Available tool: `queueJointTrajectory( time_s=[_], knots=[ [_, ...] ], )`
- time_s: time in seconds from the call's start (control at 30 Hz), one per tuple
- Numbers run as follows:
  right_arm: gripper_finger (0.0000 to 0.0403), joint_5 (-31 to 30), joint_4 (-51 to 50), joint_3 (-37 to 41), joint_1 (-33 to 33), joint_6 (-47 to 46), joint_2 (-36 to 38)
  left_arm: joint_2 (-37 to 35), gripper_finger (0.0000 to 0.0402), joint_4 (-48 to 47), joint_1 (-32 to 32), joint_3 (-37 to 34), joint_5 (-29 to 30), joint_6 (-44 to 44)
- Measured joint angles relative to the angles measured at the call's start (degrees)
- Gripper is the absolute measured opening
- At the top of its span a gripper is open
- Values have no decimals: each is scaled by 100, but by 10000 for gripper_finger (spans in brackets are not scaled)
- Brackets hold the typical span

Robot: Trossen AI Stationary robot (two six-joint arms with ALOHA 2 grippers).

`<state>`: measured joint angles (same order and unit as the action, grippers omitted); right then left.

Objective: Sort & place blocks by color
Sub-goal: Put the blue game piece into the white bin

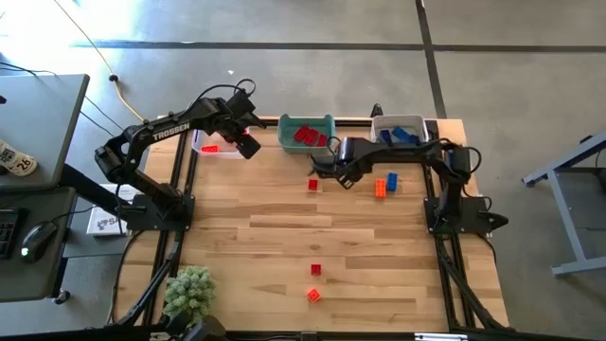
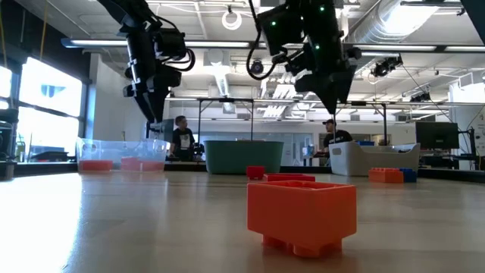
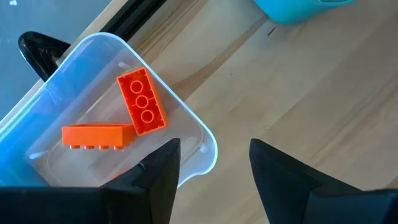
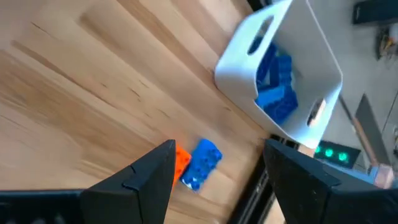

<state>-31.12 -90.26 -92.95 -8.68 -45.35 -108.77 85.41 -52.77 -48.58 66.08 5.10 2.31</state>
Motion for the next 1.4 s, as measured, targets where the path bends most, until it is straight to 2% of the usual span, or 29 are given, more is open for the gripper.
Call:
queueJointTrajectory(
  time_s=[0.13, 0.37, 0.57, 0.93, 1.17, 1.4],
  knots=[
    [232, -21, 35, 407, 184, -266, 160, 0, 182, 2, -2, 0, 0, 4],
    [232, 276, 30, 1723, 371, -1223, 804, 0, 182, 2, 0, 0, -35, 57],
    [232, 607, 161, 2616, 415, -2253, 1687, 0, 182, 7, 24, 0, -40, 65],
    [232, 1193, 922, 3791, 408, -3749, 3375, 0, 182, 13, 24, 0, -47, 251],
    [232, 1176, 1563, 4430, 381, -4384, 3991, 0, 182, 13, 24, 0, -46, 340],
    [232, 838, 2408, 4831, 39, -4463, 4043, 0, 182, 16, 26, 0, -46, 352]
  ],
)
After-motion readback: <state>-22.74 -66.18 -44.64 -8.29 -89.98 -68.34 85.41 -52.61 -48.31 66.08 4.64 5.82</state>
